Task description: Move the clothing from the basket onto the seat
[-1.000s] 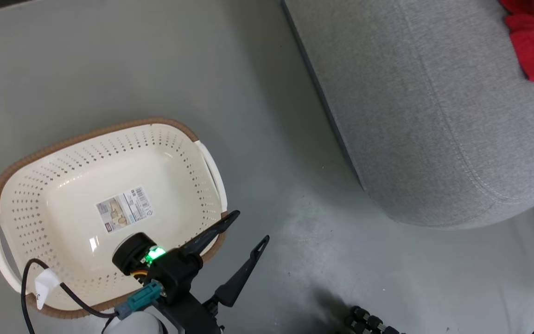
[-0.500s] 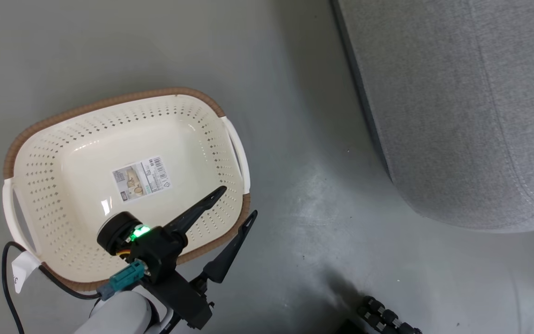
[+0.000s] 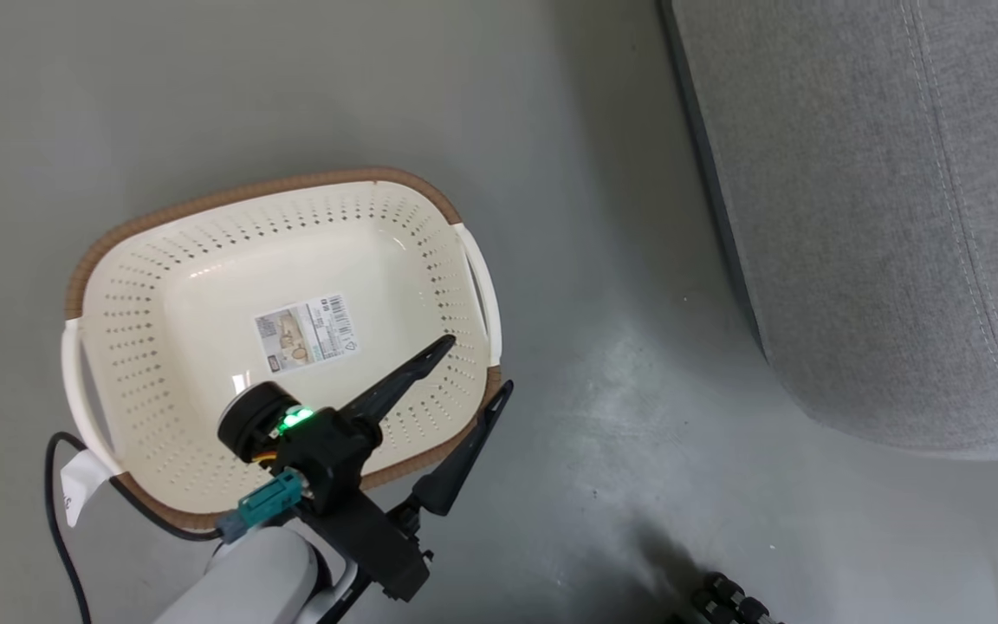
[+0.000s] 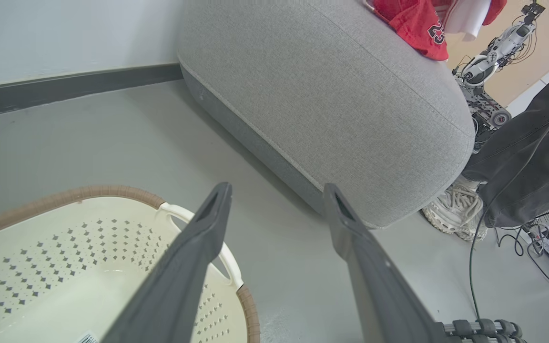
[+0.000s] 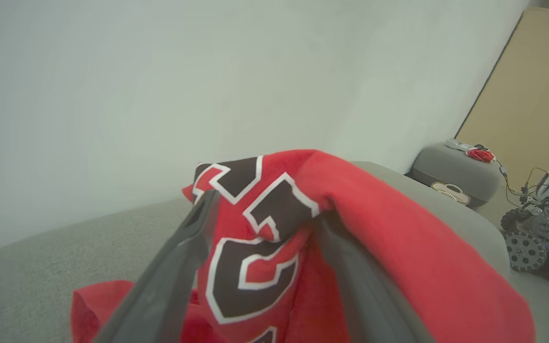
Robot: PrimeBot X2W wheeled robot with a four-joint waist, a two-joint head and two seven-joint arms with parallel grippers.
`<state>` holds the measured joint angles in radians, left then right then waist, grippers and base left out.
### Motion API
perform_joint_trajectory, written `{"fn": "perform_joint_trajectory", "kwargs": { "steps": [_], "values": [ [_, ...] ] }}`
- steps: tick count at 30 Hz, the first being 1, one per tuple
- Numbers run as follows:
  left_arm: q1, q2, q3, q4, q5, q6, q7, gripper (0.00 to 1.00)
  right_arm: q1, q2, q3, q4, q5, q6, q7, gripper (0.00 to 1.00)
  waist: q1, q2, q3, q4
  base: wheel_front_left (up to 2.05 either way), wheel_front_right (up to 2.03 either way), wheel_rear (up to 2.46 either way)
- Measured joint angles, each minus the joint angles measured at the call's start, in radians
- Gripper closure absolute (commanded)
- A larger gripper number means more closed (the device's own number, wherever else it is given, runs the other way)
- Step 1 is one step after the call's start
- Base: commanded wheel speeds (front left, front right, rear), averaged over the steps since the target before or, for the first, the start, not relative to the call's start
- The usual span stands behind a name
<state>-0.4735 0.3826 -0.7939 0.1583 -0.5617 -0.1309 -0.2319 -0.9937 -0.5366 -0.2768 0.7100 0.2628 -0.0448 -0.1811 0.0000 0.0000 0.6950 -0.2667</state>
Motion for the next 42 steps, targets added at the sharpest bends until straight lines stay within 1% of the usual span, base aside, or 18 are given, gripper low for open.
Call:
{"fn": "perform_joint_trajectory", "kwargs": {
  "steps": [3, 7, 9, 13, 20, 23, 29, 30, 35, 40, 42],
  "values": [
    [-0.009, -0.017, -0.013, 0.019, -0.005, 0.000, -0.001, 0.00, 0.000, 0.000, 0.029, 0.038, -0.009, 0.039, -0.015, 0.00, 0.0000, 0.0000, -0.021, 0.014, 0.00, 0.00, 0.00],
    [-0.019, -0.050, -0.018, 0.047, -0.015, 0.000, -0.010, 0.00, 0.000, -0.002, 0.061, 0.086, -0.022, 0.080, -0.029, 0.00, 0.0000, 0.0000, -0.055, 0.036, 0.00, 0.00, 0.00],
    [-0.026, -0.063, -0.020, 0.063, -0.024, 0.000, -0.011, 0.00, 0.001, 0.004, 0.087, 0.106, -0.034, 0.088, -0.033, 0.00, -0.0001, 0.0000, -0.074, 0.048, 0.00, 0.00, 0.00],
    [-0.032, -0.082, -0.030, 0.092, -0.046, 0.000, -0.012, 0.00, 0.027, 0.056, 0.138, 0.136, -0.067, 0.103, -0.037, 0.00, -0.0001, 0.0000, -0.117, 0.075, 0.00, 0.00, 0.00],
    [-0.029, -0.112, -0.041, 0.137, -0.066, 0.000, -0.017, 0.00, 0.140, 0.142, 0.184, 0.191, -0.089, 0.102, -0.038, 0.00, -0.0001, 0.0000, -0.200, 0.124, 0.00, 0.00, 0.00],
    [-0.018, -0.117, -0.043, 0.151, -0.071, 0.000, -0.017, 0.00, 0.182, 0.160, 0.186, 0.220, -0.090, 0.092, -0.037, 0.00, -0.0001, -0.0001, -0.238, 0.144, 0.00, 0.00, 0.00],
    [0.018, -0.117, -0.040, 0.166, -0.080, 0.000, -0.018, 0.00, 0.268, 0.185, 0.187, 0.280, -0.095, 0.061, -0.028, 0.00, -0.0002, -0.0001, -0.308, 0.179, 0.00, 0.00, 0.00],
    [0.018, -0.117, -0.040, 0.166, -0.080, 0.000, -0.018, 0.00, 0.268, 0.185, 0.187, 0.280, -0.095, 0.061, -0.028, 0.00, -0.0002, -0.0001, -0.308, 0.179, 0.00, 0.00, 0.00],
    [0.038, -0.120, -0.025, 0.164, -0.085, 0.000, -0.018, 0.00, 0.332, 0.236, 0.199, 0.305, -0.095, 0.057, -0.023, 0.00, -0.0003, -0.0001, -0.358, 0.198, 0.00, 0.00, 0.00],
    [0.048, -0.129, -0.015, 0.166, -0.102, 0.000, -0.018, 0.00, 0.337, 0.265, 0.204, 0.321, -0.094, 0.057, -0.013, 0.00, -0.0003, -0.0002, -0.396, 0.206, 0.00, 0.00, 0.00],
    [0.053, -0.137, -0.014, 0.169, -0.102, 0.000, -0.018, 0.00, 0.344, 0.269, 0.202, 0.330, -0.090, 0.065, -0.005, 0.00, -0.0002, -0.0001, -0.410, 0.208, 0.00, 0.00, 0.00]
  ]
}}
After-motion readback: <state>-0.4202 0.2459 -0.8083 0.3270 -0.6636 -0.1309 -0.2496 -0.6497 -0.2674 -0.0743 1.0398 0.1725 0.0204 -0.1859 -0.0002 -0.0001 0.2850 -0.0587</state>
